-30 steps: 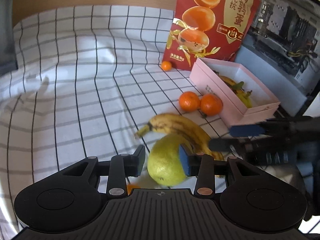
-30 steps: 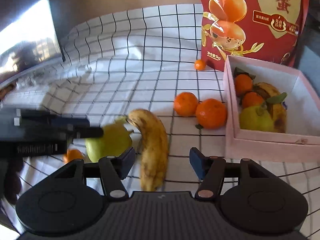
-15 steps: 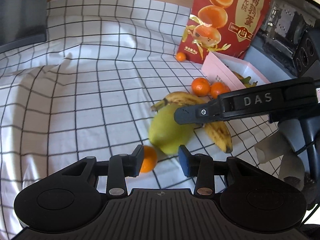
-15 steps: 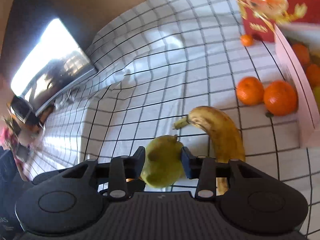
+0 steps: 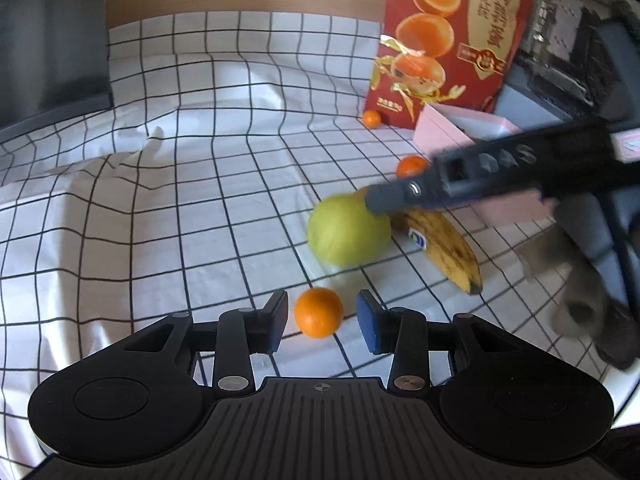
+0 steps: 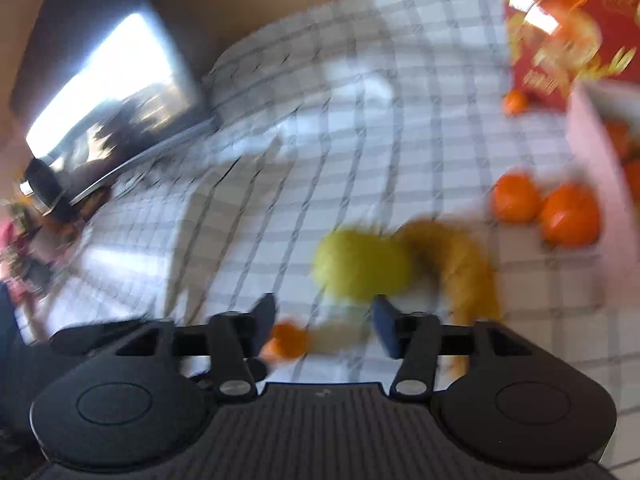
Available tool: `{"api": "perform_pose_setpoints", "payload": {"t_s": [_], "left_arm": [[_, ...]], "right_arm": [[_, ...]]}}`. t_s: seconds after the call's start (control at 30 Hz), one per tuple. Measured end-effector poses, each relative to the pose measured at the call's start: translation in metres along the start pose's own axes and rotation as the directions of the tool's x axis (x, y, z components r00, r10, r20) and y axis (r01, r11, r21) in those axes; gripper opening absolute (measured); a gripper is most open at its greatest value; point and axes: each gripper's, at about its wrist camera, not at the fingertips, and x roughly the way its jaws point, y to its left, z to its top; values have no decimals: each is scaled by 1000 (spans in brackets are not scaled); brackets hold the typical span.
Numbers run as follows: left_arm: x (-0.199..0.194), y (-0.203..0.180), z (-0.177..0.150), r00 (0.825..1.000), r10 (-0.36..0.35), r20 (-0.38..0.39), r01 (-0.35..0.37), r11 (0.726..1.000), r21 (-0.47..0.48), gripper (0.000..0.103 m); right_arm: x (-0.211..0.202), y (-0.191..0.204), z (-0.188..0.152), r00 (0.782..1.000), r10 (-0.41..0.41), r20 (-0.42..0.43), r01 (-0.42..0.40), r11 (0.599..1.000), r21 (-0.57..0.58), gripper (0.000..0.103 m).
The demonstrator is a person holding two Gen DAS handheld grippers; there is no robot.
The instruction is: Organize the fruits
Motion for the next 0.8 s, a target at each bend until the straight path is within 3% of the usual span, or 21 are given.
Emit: {"api": "perform_pose_setpoints", "payload": {"t_s": [0.13,0.4,0.6,0.8], "left_arm": [[-2,0,4,1000,-3,15,3,1000,-16,42],[-12,19,-2,999,49,16,-48,996,-71,42],[-16,33,-11,997,77,2,-76,991,-112,42],[-23,45,-23,993,113,-19,-114,984,-139,42]], "right_arm": [[28,-8,21,999,-46,-24,44,996,-71,66],[42,0,7,995,40,-89,-45,998,-50,61],[42,34,5,998,-20,-61,7,980,-199,57],[33,83,1,1000,-1,-5,-1,906,-423,50]]}}
